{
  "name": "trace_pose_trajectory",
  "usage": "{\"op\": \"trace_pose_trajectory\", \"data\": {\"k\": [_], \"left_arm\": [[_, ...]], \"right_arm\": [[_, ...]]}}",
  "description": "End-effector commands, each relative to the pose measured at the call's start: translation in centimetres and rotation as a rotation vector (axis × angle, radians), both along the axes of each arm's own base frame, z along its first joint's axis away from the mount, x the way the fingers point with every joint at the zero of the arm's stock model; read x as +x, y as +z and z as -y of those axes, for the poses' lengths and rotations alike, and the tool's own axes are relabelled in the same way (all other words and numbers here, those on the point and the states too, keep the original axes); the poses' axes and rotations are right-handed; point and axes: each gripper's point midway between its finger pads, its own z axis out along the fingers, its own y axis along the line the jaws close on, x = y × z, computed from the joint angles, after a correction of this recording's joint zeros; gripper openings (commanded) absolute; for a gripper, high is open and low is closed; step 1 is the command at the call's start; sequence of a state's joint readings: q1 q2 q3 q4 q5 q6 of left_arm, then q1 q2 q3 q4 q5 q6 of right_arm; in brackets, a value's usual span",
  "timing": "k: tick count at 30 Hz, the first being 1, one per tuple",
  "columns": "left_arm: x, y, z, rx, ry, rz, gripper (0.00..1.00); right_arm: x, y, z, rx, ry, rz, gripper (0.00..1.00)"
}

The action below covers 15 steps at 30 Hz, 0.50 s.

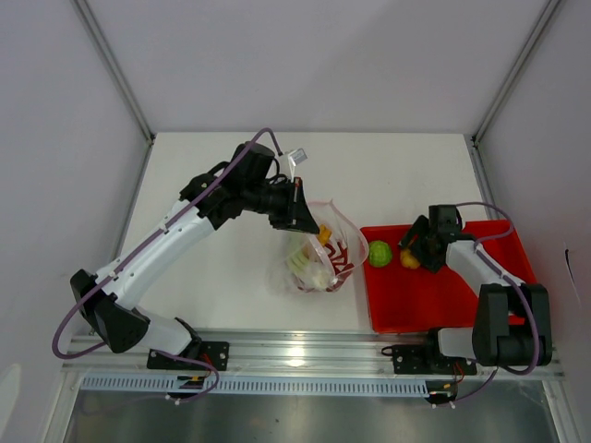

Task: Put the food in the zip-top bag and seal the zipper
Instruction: Pick up the fake fruit from the bin.

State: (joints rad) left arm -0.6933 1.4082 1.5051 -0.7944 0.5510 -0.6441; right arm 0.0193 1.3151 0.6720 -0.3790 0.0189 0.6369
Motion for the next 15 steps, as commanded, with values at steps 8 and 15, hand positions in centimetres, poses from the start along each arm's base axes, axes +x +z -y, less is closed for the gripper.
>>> {"op": "trace_pose_trajectory", "data": {"k": [8,15], "left_arm": [[-0.2,2.6,0.0,-0.077,-0.024,0.075,0.01],[0.0,2.3,0.1,-0.073,-0.024,0.072,0.00]], "right_arm": [[0.1,1.0,0.7,-0.026,-0.023,0.058,0.63],[-0.7,6.0,0.7,-0.031,-0.009,0.169,0.55]]}}
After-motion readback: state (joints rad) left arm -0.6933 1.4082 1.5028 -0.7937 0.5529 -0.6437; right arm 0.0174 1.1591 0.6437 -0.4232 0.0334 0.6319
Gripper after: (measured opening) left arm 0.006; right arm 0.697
